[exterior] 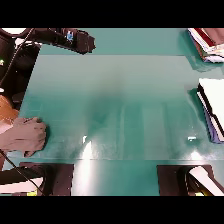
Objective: Fold the shirts.
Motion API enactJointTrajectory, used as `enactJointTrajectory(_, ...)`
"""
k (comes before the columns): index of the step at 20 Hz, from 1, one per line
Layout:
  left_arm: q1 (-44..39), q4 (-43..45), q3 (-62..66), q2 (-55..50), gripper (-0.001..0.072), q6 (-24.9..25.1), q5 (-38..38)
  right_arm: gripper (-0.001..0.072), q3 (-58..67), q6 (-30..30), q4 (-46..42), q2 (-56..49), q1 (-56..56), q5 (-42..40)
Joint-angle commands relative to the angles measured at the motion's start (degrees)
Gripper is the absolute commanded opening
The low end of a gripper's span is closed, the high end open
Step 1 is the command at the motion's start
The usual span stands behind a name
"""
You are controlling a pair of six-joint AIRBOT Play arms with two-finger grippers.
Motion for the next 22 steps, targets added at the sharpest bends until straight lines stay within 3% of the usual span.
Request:
enactJointTrajectory(1, -0.04, -0.02, 0.04, 0.00, 0.0026, 0.13, -0.17, 0.0606, -0.63, 0.09, 9.22, 0.59, -0.57, -0.76)
enactJointTrajectory(5, -0.04, -0.15, 0.04, 0.00, 0.0026, 0.09, -0.35, 0.0596, 3.74, 0.04, 18.34, 0.59, 13.53, -0.85)
enactJointTrajectory(11, -0.04, -0.48, 0.07, 0.00, 0.0026, 0.09, 0.68, 0.0579, 5.75, -0.07, 18.49, 0.59, 42.40, -5.99)
enactJointTrajectory(13, -0.04, -0.48, 0.07, 0.00, 0.0026, 0.09, 0.68, 0.0433, 5.75, -0.11, 18.45, 0.57, 49.83, -7.45)
enactJointTrajectory(15, -0.04, -0.48, 0.07, 0.00, 0.0026, 0.09, 0.68, 0.0124, 5.75, -1.03, 18.43, 0.57, 55.54, -8.83)
enactJointTrajectory(16, -0.04, -0.48, 0.07, 0.00, 0.0026, 0.09, 0.68, 0.0016, 5.75, -2.32, 18.45, 0.59, 57.70, -8.90)
enactJointTrajectory(22, -0.04, -0.48, 0.07, 0.00, 0.0026, 0.09, 0.68, 0.0017, 5.75, -2.95, 18.49, 0.59, 61.35, -8.39)
